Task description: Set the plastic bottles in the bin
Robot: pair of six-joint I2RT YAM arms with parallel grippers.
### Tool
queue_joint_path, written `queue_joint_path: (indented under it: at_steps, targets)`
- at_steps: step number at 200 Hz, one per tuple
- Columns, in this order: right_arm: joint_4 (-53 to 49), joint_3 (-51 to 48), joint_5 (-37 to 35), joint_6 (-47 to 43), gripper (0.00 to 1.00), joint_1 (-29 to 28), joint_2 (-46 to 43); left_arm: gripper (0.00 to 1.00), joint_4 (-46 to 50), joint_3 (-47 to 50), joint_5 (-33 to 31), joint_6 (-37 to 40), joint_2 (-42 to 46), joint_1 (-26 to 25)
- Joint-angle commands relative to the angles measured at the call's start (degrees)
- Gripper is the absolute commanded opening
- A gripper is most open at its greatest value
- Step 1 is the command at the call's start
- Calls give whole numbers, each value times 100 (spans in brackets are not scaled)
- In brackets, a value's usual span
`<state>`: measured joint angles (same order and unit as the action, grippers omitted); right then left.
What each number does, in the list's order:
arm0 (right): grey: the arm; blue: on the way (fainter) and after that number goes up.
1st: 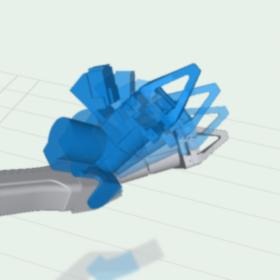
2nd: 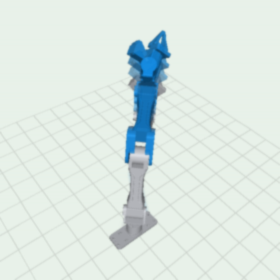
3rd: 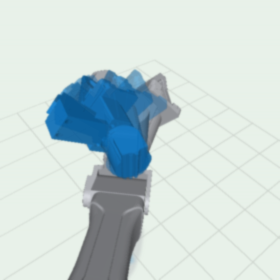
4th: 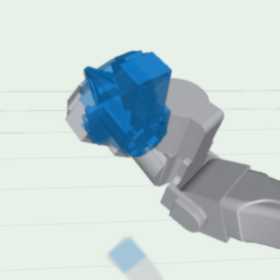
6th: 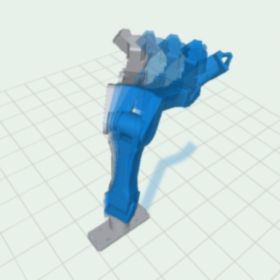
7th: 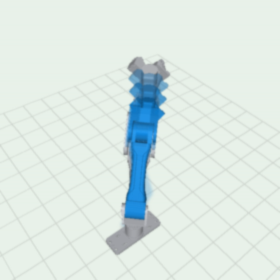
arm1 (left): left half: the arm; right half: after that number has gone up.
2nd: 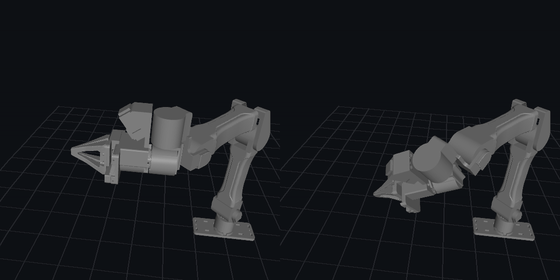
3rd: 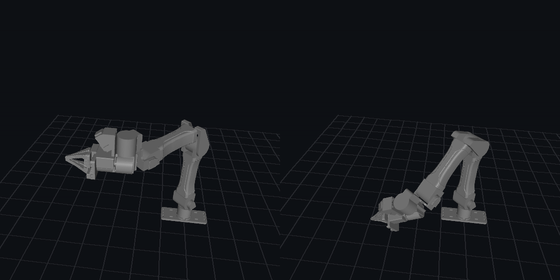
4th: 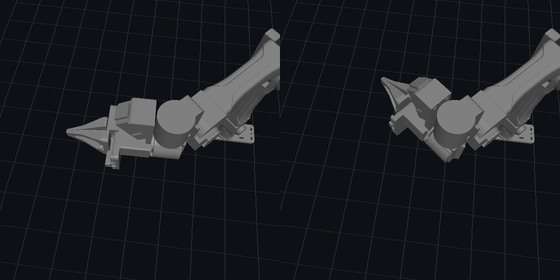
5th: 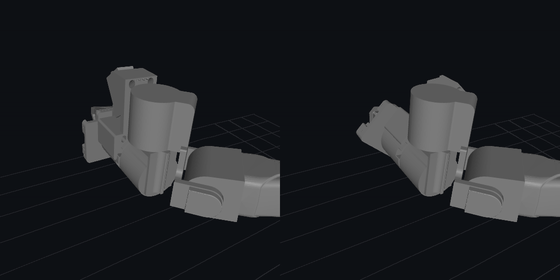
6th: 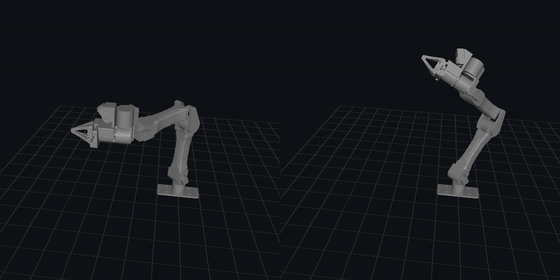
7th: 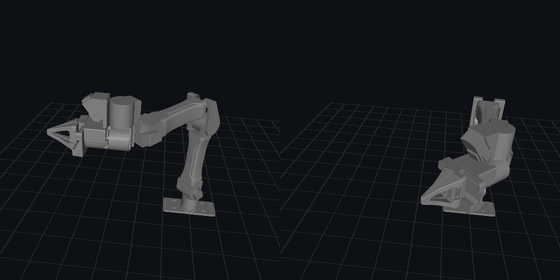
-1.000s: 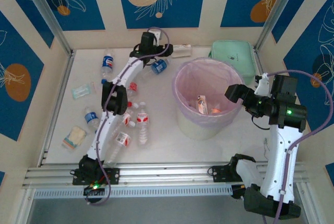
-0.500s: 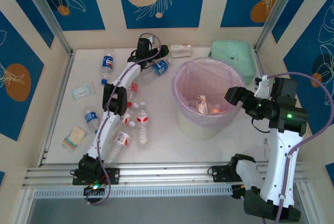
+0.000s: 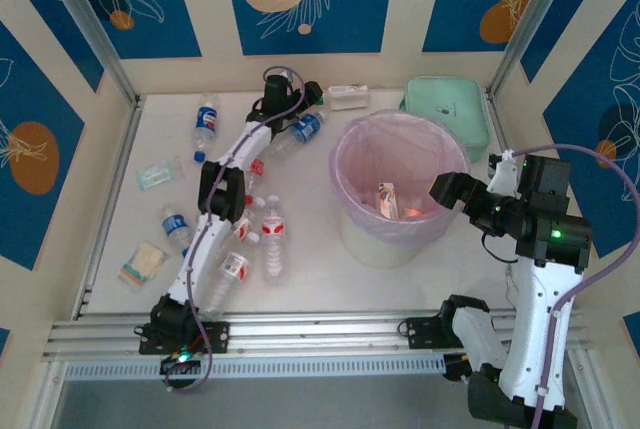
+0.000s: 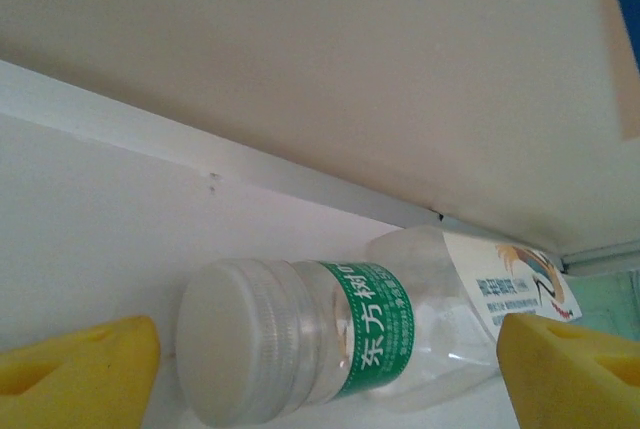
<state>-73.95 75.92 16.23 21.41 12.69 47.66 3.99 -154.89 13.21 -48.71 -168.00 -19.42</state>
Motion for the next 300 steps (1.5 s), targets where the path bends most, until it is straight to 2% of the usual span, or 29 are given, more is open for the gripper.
queue_joint_path:
  at_steps: [1,40,95,147,199,262,300]
  targets:
    - [-196,160,-57,59,93,-47,-46,84,14,7,-191,-408,-243,-113]
    - [-168,161,-110,51,93,-58,-70,79,-7,416,-56,-736,-49,-147]
    - [-161,115,-206,-11,93,-56,-93,57,-76,422,-195,-1060,-143,-169]
    - [-181,116,-287,-45,93,-56,-103,40,-223,493,-94,-1061,-64,-173]
    - [-112,98,-256,-27,93,-56,-102,24,-457,1233,82,-622,730,-150]
    - [-92,142,-180,1,93,-56,-108,20,-860,2329,541,-201,1854,-146]
    - [-58,125,-161,21,93,-57,-125,20,-1268,3608,719,220,2835,-132]
